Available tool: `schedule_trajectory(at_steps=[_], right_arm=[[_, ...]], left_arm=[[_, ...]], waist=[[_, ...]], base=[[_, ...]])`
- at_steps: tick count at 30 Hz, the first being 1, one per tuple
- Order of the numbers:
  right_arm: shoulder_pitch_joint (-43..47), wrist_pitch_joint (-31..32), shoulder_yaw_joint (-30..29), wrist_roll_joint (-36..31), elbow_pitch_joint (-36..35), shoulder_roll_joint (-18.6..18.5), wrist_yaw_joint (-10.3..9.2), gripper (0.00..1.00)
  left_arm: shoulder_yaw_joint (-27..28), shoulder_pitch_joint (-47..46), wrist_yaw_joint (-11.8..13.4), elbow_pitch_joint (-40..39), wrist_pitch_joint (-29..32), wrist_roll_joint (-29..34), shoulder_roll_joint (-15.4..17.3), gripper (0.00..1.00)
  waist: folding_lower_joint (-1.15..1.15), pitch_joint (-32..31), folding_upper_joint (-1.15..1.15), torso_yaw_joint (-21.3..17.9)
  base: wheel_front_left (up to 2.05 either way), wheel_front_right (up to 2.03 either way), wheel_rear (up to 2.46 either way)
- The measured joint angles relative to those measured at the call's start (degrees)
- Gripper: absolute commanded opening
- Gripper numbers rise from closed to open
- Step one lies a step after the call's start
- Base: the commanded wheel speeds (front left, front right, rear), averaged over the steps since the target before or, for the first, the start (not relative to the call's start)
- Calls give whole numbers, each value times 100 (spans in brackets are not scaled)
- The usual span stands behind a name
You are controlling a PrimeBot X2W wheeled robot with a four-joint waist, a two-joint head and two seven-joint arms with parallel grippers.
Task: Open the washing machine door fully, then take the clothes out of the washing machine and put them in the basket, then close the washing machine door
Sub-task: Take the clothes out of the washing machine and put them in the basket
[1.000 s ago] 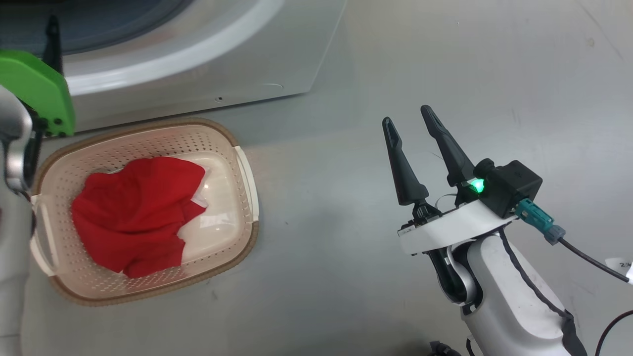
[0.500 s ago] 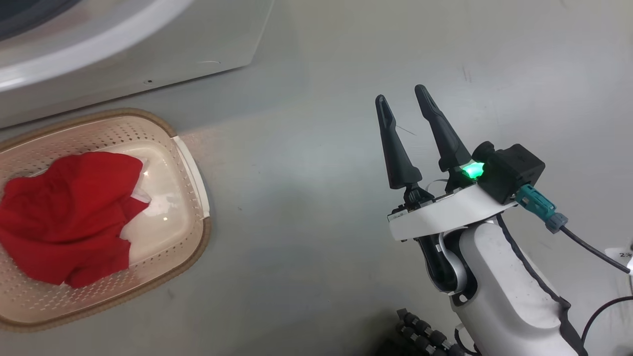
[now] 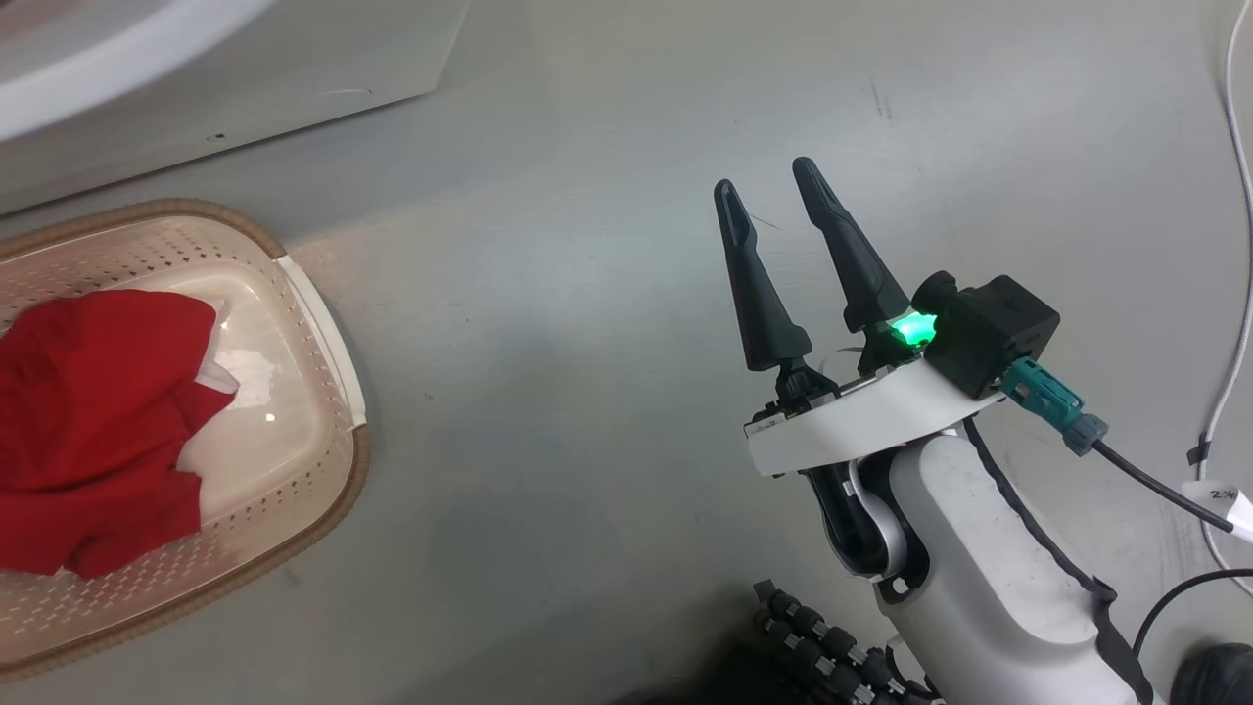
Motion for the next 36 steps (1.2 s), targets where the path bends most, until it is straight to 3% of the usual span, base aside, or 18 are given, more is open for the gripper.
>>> schedule_trajectory(at_steps=[4, 11, 13, 14, 15, 16, 26, 36], right_arm=[[-69, 0, 45, 1, -10, 1, -2, 100], [-110, 0, 76, 5, -5, 1, -7, 100], [-130, 0, 79, 12, -1, 1, -8, 100], [-146, 0, 79, 14, 0, 1, -8, 100], [-162, 0, 80, 19, 1, 2, -8, 100], [-169, 0, 80, 19, 1, 2, -8, 100], [-274, 0, 79, 19, 34, 2, -52, 100], [-278, 0, 3, -70, 136, 1, -62, 100]], left_arm=[[20, -177, -10, 66, 70, 80, 204, 100], [85, -225, -1, 300, 274, 111, 240, 100], [108, -266, 0, 322, 318, 103, 237, 96], [125, -279, 15, 325, 319, 101, 232, 76], [155, -285, 33, 341, 323, 85, 220, 45], [162, -304, 33, 353, 328, 67, 215, 0], [89, -357, 32, 438, 265, 58, 189, 0], [196, -348, 146, 456, -211, -113, -142, 0]], waist=[[0, 64, 0, -24], [0, 134, 0, -59], [0, 148, 0, -62], [0, 155, 0, -62], [0, 161, 0, -62], [-1, 166, 0, -61], [0, 155, 0, -34], [0, 4, 0, 106]], base=[[0, 0, 0], [0, 0, 0], [0, 0, 0], [0, 0, 0], [0, 0, 0], [0, 0, 0], [0, 0, 0], [0, 0, 0]])
